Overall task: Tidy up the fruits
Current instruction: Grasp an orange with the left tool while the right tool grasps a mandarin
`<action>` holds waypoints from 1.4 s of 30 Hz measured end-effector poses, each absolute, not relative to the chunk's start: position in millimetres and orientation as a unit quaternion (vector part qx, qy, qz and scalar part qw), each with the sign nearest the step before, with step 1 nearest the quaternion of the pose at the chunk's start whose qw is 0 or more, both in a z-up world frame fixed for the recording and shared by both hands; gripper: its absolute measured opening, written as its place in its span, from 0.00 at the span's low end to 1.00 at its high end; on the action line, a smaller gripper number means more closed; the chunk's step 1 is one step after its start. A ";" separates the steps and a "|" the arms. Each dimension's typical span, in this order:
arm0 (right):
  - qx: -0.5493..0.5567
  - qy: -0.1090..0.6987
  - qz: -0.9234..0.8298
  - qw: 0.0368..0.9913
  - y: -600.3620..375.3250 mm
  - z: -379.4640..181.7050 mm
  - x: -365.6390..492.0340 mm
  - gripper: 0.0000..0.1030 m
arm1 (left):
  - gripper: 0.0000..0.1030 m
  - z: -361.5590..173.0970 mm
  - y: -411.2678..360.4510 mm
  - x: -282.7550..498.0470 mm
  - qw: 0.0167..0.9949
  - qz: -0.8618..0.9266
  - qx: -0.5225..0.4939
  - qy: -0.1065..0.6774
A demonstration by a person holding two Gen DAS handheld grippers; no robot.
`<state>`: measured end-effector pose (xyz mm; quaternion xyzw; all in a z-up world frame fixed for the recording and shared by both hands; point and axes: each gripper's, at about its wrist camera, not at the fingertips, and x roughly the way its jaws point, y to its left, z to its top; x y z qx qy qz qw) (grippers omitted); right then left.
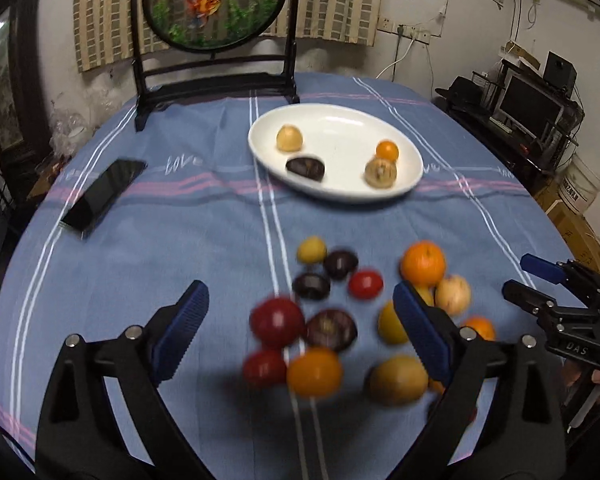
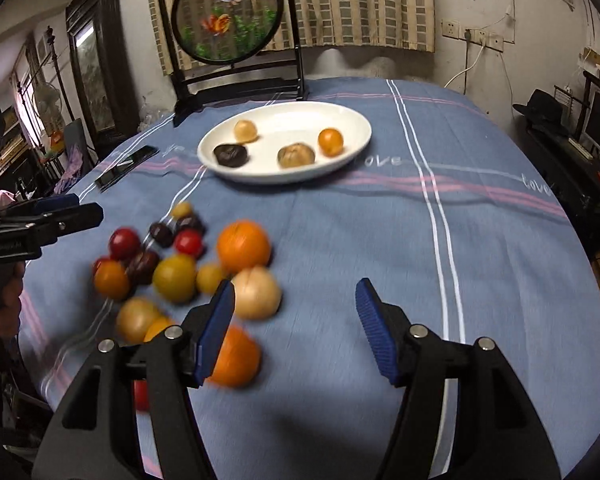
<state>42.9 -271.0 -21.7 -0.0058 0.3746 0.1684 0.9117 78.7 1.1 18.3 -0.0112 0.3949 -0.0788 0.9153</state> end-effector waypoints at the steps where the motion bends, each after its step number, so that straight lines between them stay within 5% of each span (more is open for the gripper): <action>1: -0.004 0.376 0.168 0.911 -271.0 -24.1 36.2 0.61 | 0.92 13.3 3.6 69.2 0.914 -0.075 -0.018 0.397; 34: -0.120 0.422 0.164 0.883 -220.7 -65.0 13.9 0.62 | 0.92 -46.3 7.2 26.3 0.880 -0.085 -0.014 0.466; 42: -0.092 0.425 0.173 0.884 -213.7 -63.5 32.0 0.44 | 0.92 -51.5 7.6 31.8 0.868 -0.076 -0.027 0.489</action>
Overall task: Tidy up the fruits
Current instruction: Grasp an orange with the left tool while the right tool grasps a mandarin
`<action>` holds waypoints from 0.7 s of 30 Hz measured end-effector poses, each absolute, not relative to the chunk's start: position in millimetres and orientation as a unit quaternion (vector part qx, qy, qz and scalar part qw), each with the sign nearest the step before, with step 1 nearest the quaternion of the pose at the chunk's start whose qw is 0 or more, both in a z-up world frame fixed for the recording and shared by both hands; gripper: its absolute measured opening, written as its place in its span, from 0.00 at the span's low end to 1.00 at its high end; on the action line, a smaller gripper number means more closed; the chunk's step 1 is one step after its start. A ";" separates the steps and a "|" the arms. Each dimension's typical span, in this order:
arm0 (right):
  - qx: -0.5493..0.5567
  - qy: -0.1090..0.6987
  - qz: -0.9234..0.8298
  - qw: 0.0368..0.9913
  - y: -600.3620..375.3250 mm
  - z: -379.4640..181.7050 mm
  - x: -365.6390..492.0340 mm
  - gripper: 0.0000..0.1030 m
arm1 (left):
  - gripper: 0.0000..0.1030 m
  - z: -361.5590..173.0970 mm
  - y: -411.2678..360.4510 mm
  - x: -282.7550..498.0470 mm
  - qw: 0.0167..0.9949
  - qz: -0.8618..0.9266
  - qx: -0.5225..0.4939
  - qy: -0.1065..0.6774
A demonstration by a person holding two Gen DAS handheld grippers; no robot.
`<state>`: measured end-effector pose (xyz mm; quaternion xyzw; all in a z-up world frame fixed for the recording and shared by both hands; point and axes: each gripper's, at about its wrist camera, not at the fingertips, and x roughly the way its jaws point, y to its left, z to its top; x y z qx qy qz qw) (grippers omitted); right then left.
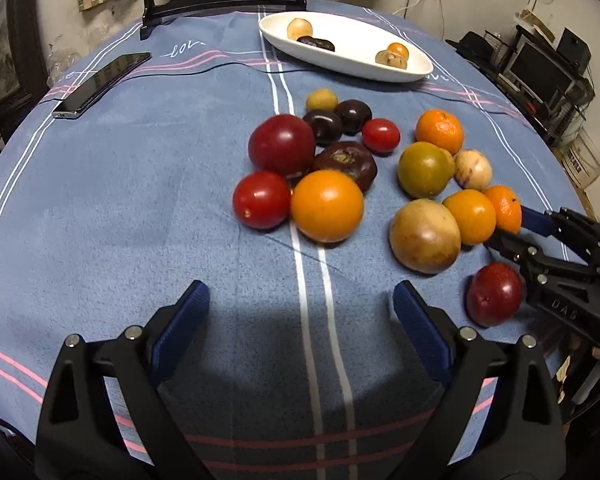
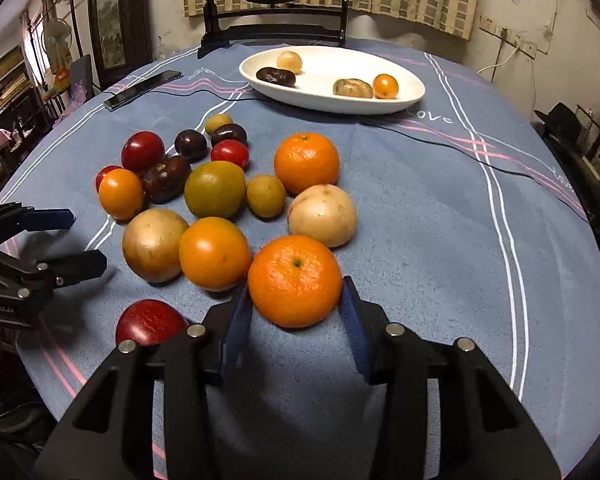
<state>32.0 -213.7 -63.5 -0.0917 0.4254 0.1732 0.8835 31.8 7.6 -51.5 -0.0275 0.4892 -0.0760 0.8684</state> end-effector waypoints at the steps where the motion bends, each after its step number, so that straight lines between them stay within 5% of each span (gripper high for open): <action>1: -0.089 0.424 0.174 0.884 -214.2 -63.9 31.3 0.43 | 0.92 -51.4 7.8 32.5 0.868 -0.075 -0.029 0.490; 11: -0.016 0.410 0.203 0.889 -242.6 -59.3 18.0 0.43 | 0.91 -50.2 10.9 48.0 0.863 -0.039 -0.065 0.500; 14: -0.008 0.404 0.207 0.891 -243.7 -59.1 17.9 0.43 | 0.83 -49.6 10.0 51.0 0.863 -0.024 -0.066 0.500; 21: -0.002 0.390 0.224 0.893 -245.8 -57.0 14.4 0.43 | 0.46 -45.2 1.3 56.2 0.855 -0.031 -0.082 0.512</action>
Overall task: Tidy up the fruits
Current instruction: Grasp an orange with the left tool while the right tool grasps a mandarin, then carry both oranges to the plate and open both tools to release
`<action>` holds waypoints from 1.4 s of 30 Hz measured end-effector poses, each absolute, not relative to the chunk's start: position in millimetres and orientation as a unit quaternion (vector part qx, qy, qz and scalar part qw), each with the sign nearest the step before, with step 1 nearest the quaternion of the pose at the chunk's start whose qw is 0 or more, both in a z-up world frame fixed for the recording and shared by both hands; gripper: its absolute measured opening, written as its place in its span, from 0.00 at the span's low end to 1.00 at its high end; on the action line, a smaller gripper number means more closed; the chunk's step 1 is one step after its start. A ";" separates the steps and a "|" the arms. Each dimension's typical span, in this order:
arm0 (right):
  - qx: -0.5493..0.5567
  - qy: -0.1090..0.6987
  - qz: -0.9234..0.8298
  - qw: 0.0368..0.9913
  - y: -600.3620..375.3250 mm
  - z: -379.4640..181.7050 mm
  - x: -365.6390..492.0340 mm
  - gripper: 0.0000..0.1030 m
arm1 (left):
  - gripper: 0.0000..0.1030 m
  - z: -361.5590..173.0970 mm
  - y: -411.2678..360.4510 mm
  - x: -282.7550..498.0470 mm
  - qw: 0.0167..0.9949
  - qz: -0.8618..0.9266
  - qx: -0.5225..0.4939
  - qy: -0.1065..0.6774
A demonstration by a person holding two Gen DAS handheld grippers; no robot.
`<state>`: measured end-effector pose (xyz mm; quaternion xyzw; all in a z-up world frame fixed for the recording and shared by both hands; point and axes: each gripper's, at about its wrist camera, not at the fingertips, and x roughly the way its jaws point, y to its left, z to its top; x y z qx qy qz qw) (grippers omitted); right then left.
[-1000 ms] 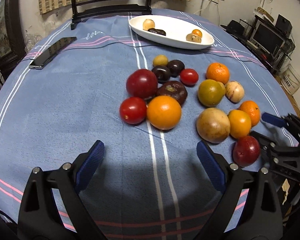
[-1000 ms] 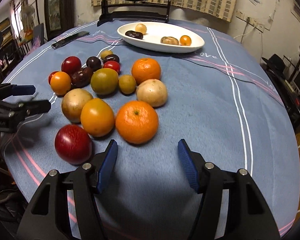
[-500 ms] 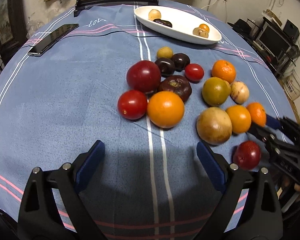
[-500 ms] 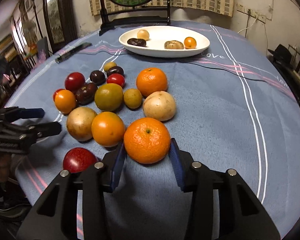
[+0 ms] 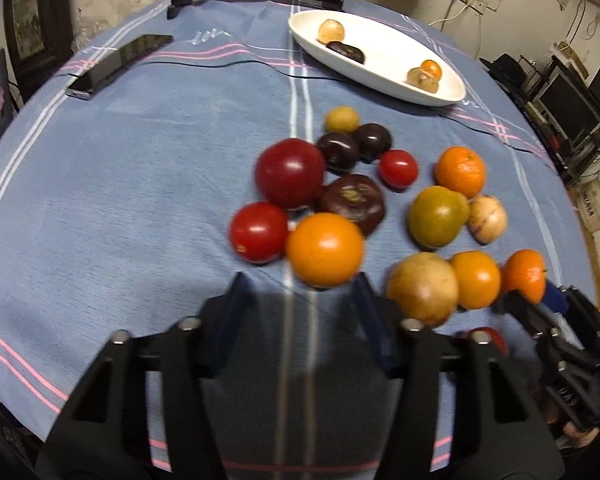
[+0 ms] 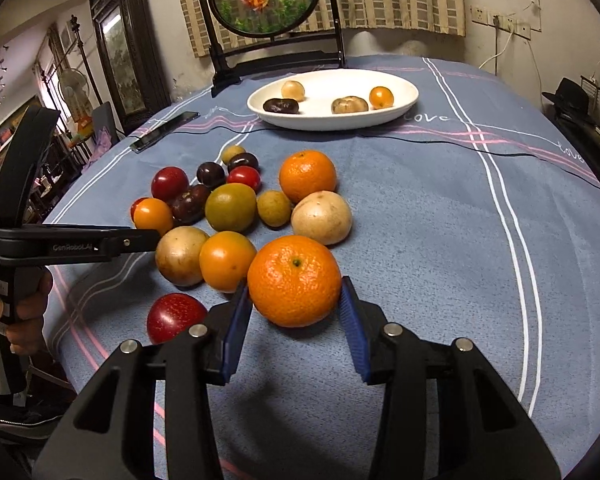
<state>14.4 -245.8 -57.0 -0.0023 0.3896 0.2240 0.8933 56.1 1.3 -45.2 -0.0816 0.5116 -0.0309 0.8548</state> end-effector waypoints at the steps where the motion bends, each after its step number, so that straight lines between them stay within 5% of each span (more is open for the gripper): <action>1: -0.001 0.389 0.225 0.893 -246.6 -56.7 14.3 0.43 | 0.46 -46.1 -3.5 57.3 0.854 -0.034 -0.073 0.515; 12: 0.001 0.383 0.230 0.894 -247.0 -56.3 11.9 0.43 | 0.49 -47.0 -9.1 76.5 0.864 -0.014 -0.047 0.501; 15: 0.001 0.384 0.229 0.894 -247.0 -56.5 11.8 0.43 | 0.40 -47.0 -10.5 75.3 0.868 -0.015 -0.033 0.495; 24: 0.007 0.378 0.226 0.898 -250.9 -53.0 9.3 0.43 | 0.40 -39.7 -2.6 56.7 0.873 -0.040 -0.030 0.486; 42: -0.032 0.259 0.194 0.946 -257.8 56.7 70.0 0.43 | 0.39 83.8 -18.5 114.7 0.932 -0.091 0.027 0.349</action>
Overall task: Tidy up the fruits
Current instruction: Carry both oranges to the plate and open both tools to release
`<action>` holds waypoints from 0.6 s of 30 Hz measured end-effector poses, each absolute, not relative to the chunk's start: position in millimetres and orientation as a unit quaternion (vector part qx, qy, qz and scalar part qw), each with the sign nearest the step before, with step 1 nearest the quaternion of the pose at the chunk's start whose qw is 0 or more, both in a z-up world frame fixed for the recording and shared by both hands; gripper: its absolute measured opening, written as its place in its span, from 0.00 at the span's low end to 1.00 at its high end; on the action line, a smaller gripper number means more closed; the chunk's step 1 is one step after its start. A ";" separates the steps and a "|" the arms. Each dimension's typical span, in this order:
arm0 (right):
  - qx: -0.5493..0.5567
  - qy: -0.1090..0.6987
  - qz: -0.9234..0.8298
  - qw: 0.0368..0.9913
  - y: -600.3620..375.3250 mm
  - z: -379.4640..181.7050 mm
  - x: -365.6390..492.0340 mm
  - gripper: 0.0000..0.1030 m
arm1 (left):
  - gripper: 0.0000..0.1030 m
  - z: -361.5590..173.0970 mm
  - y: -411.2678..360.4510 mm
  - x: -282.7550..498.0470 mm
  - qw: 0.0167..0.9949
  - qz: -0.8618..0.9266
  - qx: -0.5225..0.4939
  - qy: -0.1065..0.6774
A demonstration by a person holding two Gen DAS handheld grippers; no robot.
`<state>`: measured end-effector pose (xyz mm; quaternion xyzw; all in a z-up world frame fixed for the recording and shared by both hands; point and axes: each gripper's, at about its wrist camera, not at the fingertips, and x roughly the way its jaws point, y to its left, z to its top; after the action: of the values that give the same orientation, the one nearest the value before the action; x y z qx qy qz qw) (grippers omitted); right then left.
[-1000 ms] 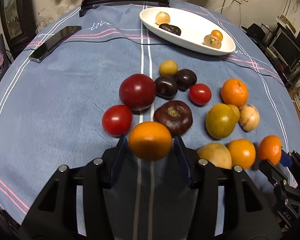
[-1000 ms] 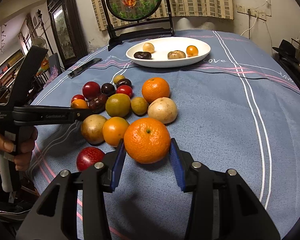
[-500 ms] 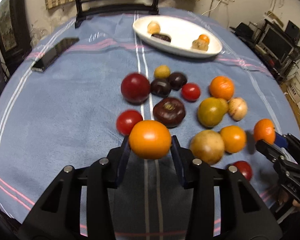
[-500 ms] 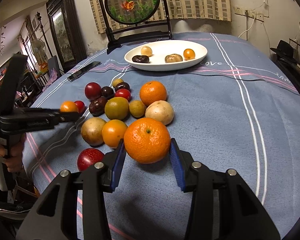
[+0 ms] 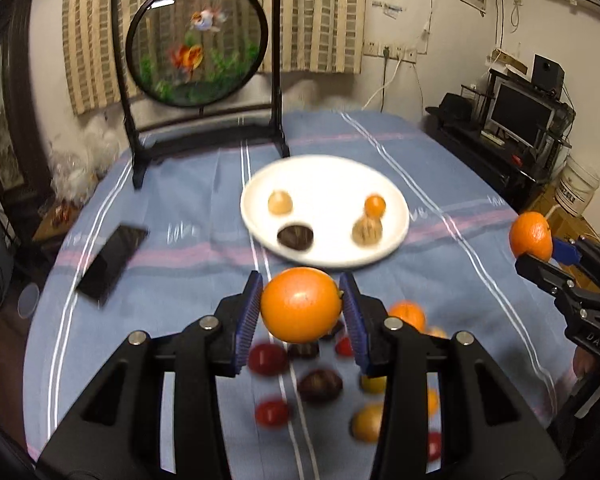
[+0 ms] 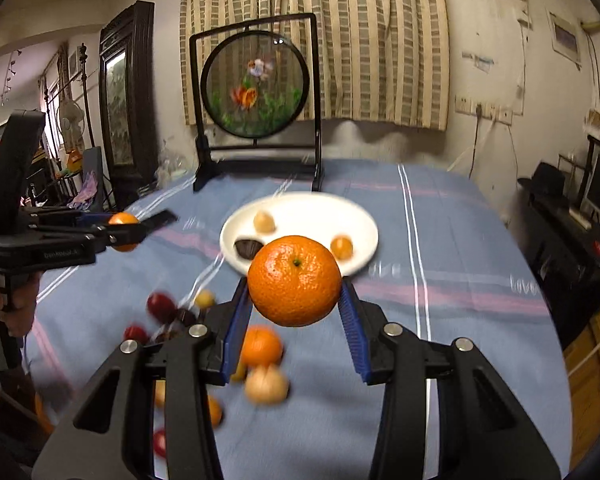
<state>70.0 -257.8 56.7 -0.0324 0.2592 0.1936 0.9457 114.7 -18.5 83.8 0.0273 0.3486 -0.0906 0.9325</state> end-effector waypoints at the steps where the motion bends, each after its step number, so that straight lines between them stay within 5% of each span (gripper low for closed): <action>1: -0.032 0.258 0.193 0.946 -253.8 59.5 84.4 0.43 | 0.39 84.8 -21.2 125.9 0.932 -0.091 0.029 0.349; 18: -0.056 0.375 0.180 0.908 -191.6 -14.6 270.1 0.43 | 0.38 4.0 -41.7 302.3 0.899 -0.051 0.058 0.430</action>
<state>270.1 -191.6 -14.6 -0.0560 0.3745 0.1797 0.9079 302.3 -41.7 4.0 0.0579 0.4302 -0.0506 0.8994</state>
